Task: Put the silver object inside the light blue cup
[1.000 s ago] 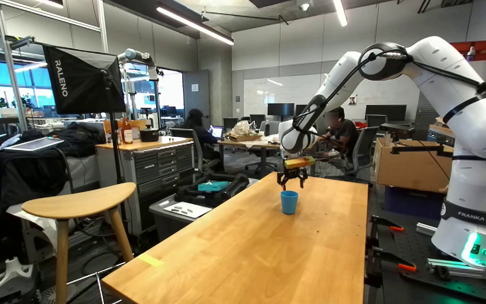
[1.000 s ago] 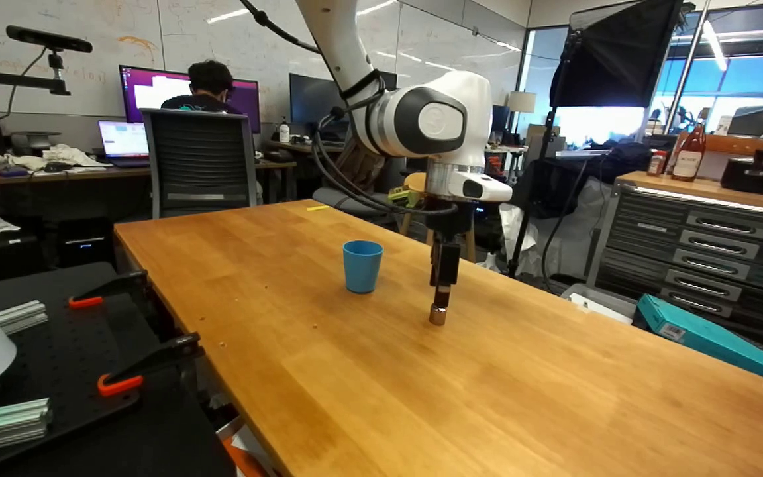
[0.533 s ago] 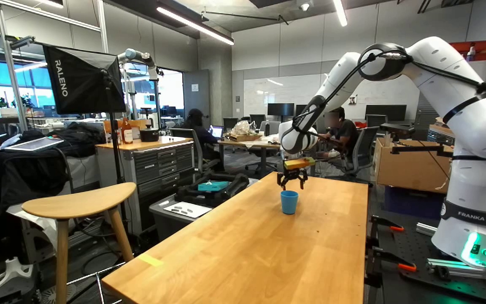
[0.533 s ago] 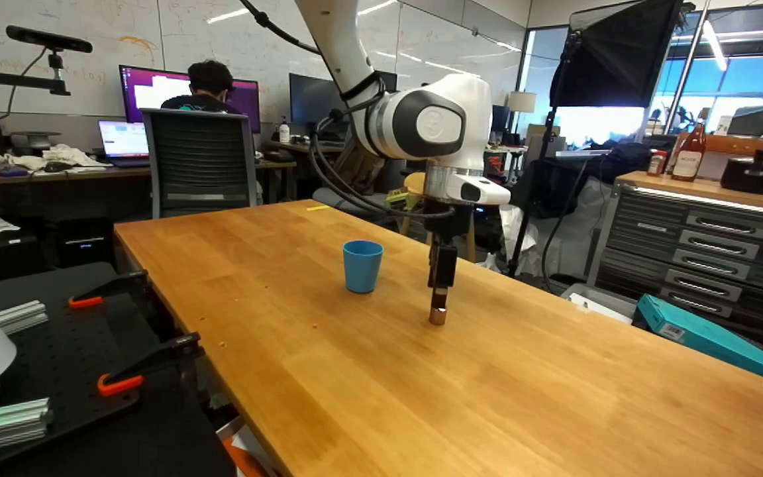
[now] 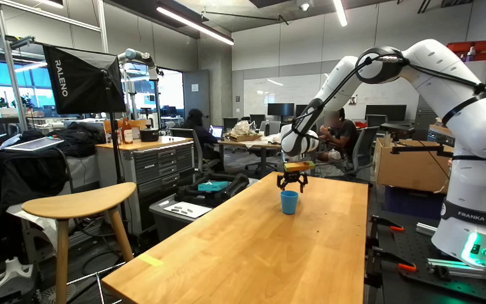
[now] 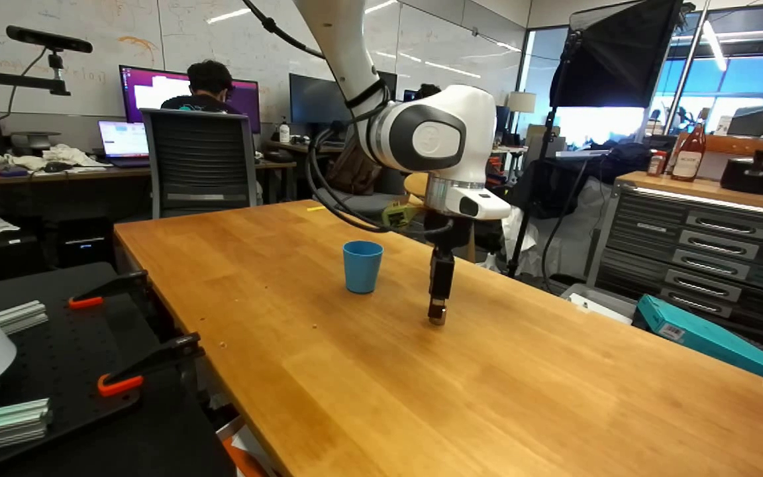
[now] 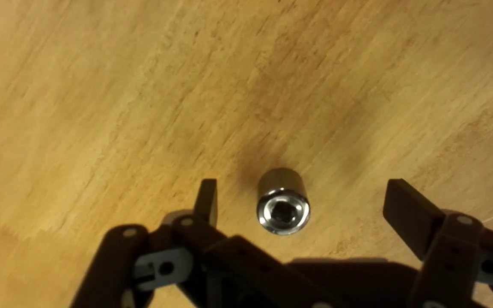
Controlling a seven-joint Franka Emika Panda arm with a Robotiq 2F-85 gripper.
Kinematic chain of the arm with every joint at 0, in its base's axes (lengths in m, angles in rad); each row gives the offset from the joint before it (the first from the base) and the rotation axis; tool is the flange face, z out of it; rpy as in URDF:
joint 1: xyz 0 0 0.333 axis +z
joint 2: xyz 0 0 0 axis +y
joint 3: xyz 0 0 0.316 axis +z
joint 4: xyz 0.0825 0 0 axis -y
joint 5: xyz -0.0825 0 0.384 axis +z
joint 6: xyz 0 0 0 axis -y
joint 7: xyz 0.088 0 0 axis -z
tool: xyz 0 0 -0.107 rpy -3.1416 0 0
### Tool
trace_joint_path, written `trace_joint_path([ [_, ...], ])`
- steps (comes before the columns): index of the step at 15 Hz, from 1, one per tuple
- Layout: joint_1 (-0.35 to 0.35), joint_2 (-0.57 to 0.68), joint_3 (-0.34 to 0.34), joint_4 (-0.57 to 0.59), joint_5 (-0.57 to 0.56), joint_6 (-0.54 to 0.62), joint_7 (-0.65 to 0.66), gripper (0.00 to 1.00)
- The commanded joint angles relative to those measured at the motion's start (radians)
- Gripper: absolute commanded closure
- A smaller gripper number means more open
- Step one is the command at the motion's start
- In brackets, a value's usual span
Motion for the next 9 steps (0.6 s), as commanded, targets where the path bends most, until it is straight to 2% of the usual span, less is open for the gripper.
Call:
trace_joint_path([
  [1, 0.002, 0.043, -0.015, 0.026, 0.038, 0.056, -0.032, 0.28],
  [6, -0.009, 0.037, 0.001, 0.008, 0.067, 0.11, -0.058, 0.67],
  [9, -0.025, 0.016, 0.021, 0.0, 0.096, 0.078, -0.099, 0.89],
])
